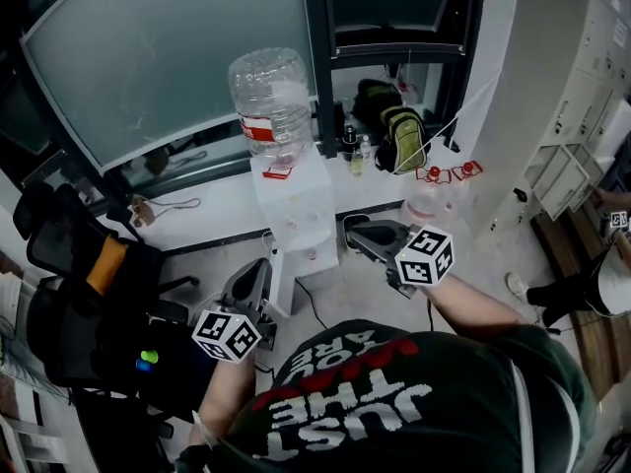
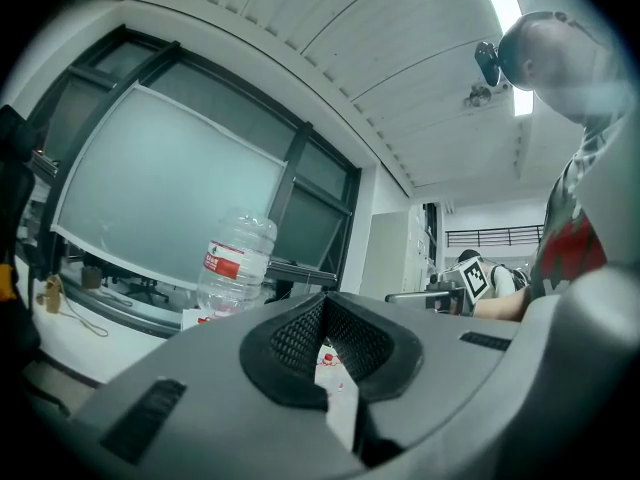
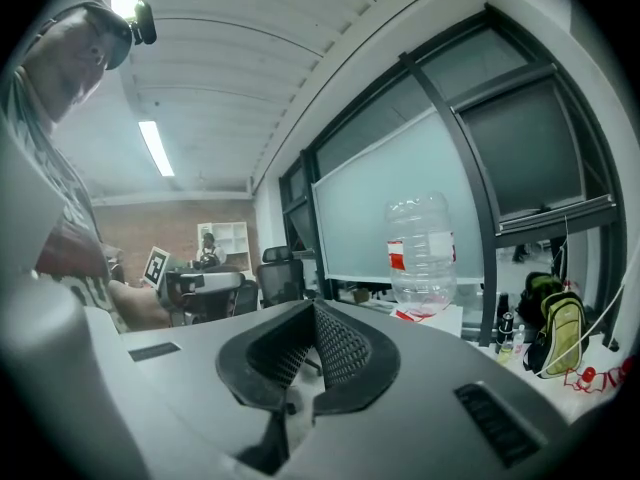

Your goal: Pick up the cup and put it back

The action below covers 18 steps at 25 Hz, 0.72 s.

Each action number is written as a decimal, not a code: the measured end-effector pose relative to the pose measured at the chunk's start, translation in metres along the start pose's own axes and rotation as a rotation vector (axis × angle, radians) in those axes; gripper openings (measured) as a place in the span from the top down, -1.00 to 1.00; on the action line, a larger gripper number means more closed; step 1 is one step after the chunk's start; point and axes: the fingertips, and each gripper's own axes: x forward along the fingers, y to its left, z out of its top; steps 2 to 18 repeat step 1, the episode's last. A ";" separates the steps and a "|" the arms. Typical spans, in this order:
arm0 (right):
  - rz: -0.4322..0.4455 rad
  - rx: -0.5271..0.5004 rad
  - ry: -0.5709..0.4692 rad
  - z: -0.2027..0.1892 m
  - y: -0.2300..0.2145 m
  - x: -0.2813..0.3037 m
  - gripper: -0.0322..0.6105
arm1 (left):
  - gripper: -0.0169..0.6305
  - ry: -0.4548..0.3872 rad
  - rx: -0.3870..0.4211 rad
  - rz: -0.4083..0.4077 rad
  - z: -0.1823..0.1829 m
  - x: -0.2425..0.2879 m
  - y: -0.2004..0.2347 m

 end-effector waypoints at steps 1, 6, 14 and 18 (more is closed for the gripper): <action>0.000 0.000 0.001 0.001 0.001 0.004 0.80 | 0.94 0.000 -0.001 0.001 0.001 -0.001 0.003; 0.000 0.000 0.001 0.001 0.001 0.004 0.80 | 0.94 0.000 -0.001 0.001 0.001 -0.001 0.003; 0.000 0.000 0.001 0.001 0.001 0.004 0.80 | 0.94 0.000 -0.001 0.001 0.001 -0.001 0.003; 0.000 0.000 0.001 0.001 0.001 0.004 0.80 | 0.94 0.000 -0.001 0.001 0.001 -0.001 0.003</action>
